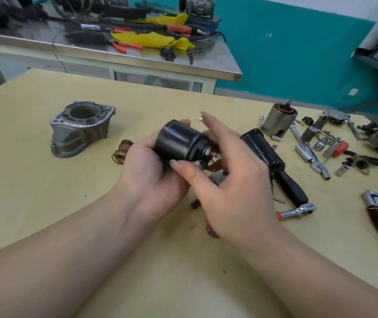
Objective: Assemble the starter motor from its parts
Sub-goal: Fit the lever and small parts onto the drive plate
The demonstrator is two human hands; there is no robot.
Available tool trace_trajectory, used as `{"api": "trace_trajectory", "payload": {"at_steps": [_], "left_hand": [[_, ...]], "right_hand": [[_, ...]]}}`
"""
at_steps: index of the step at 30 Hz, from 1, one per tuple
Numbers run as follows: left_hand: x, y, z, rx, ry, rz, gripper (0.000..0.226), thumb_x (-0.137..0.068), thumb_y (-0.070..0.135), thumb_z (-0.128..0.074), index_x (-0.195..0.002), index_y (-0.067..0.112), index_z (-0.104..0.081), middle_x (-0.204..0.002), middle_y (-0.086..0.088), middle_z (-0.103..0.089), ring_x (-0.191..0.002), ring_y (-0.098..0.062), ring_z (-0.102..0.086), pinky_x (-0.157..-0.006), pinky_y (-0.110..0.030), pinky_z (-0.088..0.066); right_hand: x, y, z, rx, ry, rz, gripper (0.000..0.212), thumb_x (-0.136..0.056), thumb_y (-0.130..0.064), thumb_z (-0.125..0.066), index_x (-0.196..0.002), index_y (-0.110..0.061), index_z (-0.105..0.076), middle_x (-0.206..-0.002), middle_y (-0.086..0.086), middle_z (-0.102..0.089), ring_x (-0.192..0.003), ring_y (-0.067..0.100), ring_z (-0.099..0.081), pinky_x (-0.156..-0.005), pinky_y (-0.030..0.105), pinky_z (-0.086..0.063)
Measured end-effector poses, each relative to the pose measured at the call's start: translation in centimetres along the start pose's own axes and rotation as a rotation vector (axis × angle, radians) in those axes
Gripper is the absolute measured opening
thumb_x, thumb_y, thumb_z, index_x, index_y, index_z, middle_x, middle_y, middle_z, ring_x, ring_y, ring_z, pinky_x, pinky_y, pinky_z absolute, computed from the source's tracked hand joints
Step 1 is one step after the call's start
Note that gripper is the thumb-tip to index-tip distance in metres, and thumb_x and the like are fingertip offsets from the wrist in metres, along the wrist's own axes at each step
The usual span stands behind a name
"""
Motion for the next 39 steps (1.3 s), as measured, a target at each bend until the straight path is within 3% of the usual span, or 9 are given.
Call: {"api": "trace_trajectory", "payload": {"at_steps": [3,7,12,18,24,28,32,34,39], "left_hand": [[-0.5,0.3,0.7,-0.110,0.036,-0.018,0.030,-0.101,0.004,-0.048,-0.110,-0.005,-0.076,-0.117,-0.025,-0.076,-0.106,-0.038,-0.078,-0.102,-0.049,-0.061],[-0.5,-0.3,1.2,-0.254,0.092,0.030,0.038,-0.098,0.002,-0.046,-0.088,-0.005,-0.083,-0.104,-0.023,-0.079,-0.088,-0.033,-0.081,-0.071,-0.041,-0.068],[-0.1,-0.4,0.8,-0.379,0.111,0.056,0.033,-0.091,0.000,-0.052,-0.099,-0.007,-0.083,-0.106,-0.023,-0.081,-0.085,-0.029,-0.083,-0.062,-0.038,-0.067],[-0.3,3.4,2.0,-0.520,0.226,-0.012,0.029,-0.106,-0.003,-0.046,-0.126,-0.012,-0.065,-0.116,-0.036,-0.075,-0.102,-0.042,-0.080,-0.071,-0.039,-0.069],[-0.5,7.3,2.0,-0.516,0.244,-0.179,0.034,-0.108,-0.016,-0.035,-0.135,-0.013,-0.056,-0.112,-0.031,-0.075,-0.085,-0.030,-0.083,-0.070,-0.030,-0.067],[-0.1,9.1,1.4,-0.876,0.279,-0.338,0.021,-0.113,0.018,-0.057,-0.127,0.003,-0.060,-0.077,-0.010,-0.081,-0.065,-0.013,-0.078,-0.057,-0.022,-0.061],[0.1,10.3,0.7,-1.368,0.314,-0.481,0.035,-0.106,0.045,-0.065,-0.099,0.012,-0.056,-0.058,-0.003,-0.071,-0.042,-0.013,-0.055,-0.043,-0.020,-0.044],[0.0,10.7,0.5,-1.441,0.287,-0.512,0.042,-0.102,0.052,-0.068,-0.092,0.014,-0.056,-0.054,-0.003,-0.065,-0.040,-0.014,-0.045,-0.043,-0.022,-0.038],[0.0,10.8,1.5,-1.323,0.283,-0.574,0.043,-0.088,0.048,-0.086,-0.074,0.011,-0.068,-0.050,0.001,-0.058,-0.040,-0.011,-0.038,-0.041,-0.017,-0.034]], "right_hand": [[-0.5,0.0,0.9,-0.021,0.022,0.041,0.063,-0.091,-0.039,-0.077,-0.148,-0.022,-0.055,-0.130,-0.009,-0.068,-0.125,0.007,-0.061,-0.103,0.034,-0.053],[-0.7,-0.2,1.0,0.038,0.011,0.117,0.057,-0.091,-0.036,-0.077,-0.141,-0.016,-0.062,-0.122,-0.004,-0.069,-0.118,0.018,-0.063,-0.098,0.041,-0.053],[-1.3,1.6,1.7,-0.081,0.041,0.010,0.054,-0.093,-0.038,-0.075,-0.143,-0.023,-0.059,-0.123,-0.013,-0.069,-0.118,0.010,-0.066,-0.099,0.036,-0.055],[0.3,5.6,0.3,-0.846,0.102,-0.523,0.047,-0.097,-0.034,-0.072,-0.140,-0.022,-0.059,-0.109,0.005,-0.079,-0.084,0.020,-0.076,-0.068,0.033,-0.062],[0.9,1.7,-3.1,-1.440,-0.305,-0.646,0.048,-0.085,-0.030,-0.073,-0.126,-0.004,-0.070,-0.111,0.021,-0.068,-0.079,0.025,-0.069,-0.068,0.028,-0.060],[1.4,0.5,-3.7,-1.211,-0.388,-0.560,0.054,-0.071,-0.011,-0.084,-0.122,-0.008,-0.069,-0.118,0.021,-0.073,-0.087,0.037,-0.076,-0.071,0.034,-0.063],[1.5,-0.1,-2.5,-0.407,-0.331,-0.187,0.055,-0.066,-0.018,-0.098,-0.114,-0.028,-0.073,-0.108,-0.005,-0.075,-0.100,0.018,-0.074,-0.084,0.039,-0.063],[2.2,-1.0,-3.2,-0.115,-0.364,0.006,0.055,-0.069,-0.035,-0.095,-0.118,-0.028,-0.072,-0.110,-0.012,-0.070,-0.106,0.010,-0.068,-0.088,0.040,-0.057],[3.2,-0.5,-5.1,0.154,-0.443,0.067,0.057,-0.080,-0.061,-0.077,-0.127,-0.031,-0.066,-0.114,-0.017,-0.069,-0.105,0.006,-0.063,-0.085,0.039,-0.055]]}}
Point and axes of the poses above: each hand's wrist, its own x-axis away from the middle knuckle, its own z-axis out of the back of the hand, y = z × x, the point moved 10 cm from there along -x, towards the middle knuckle
